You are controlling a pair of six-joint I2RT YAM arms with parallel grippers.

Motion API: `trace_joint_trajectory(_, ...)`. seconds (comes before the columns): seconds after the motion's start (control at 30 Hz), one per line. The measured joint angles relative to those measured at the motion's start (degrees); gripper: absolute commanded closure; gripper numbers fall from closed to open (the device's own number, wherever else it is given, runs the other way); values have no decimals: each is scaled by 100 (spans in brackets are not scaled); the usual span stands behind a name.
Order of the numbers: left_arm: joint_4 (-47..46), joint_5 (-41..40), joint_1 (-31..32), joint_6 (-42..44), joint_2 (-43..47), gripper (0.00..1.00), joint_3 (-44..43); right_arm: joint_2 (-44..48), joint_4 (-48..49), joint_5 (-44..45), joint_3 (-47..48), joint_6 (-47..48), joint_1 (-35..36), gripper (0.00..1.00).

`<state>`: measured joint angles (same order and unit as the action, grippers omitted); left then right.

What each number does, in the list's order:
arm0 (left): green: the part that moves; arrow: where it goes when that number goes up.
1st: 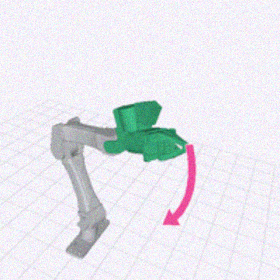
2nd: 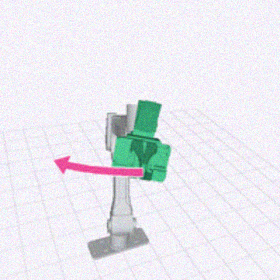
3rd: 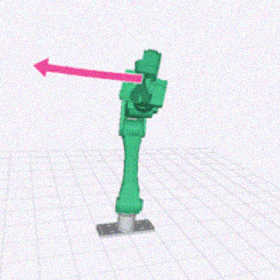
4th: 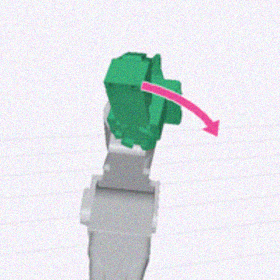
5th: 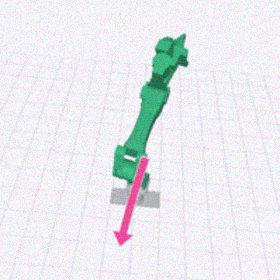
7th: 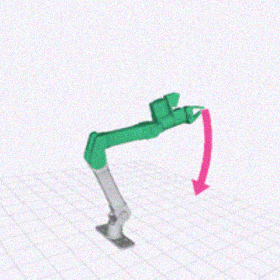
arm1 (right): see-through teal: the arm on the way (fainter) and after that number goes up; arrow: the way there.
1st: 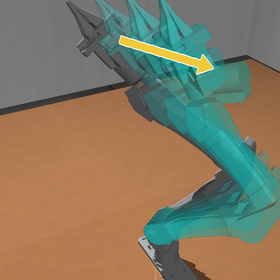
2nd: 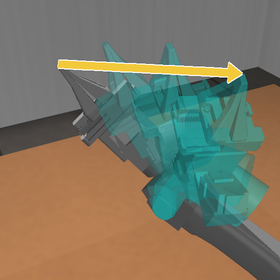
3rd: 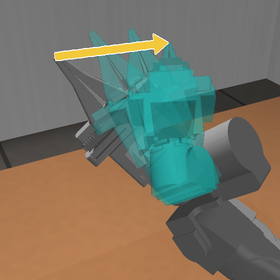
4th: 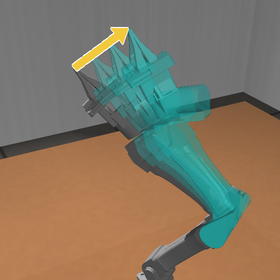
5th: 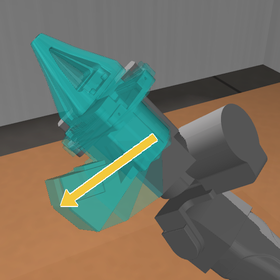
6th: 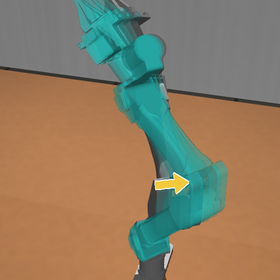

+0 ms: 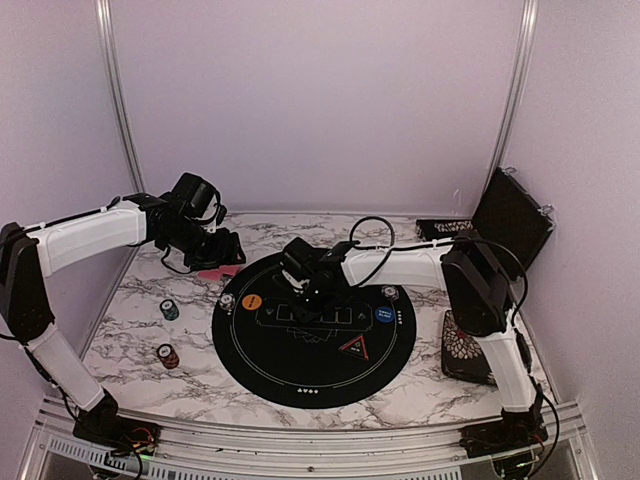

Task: Distribute texas hold em gaming equipment
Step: Move the pile of poker chips to the small blind area.

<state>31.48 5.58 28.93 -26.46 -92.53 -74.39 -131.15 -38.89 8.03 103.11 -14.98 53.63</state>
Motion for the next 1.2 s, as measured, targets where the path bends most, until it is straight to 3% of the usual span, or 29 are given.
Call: trace_joint_trajectory(1.2,4,44,0,20,-184,29,-87,129,92,240,-234,0,-1067,65)
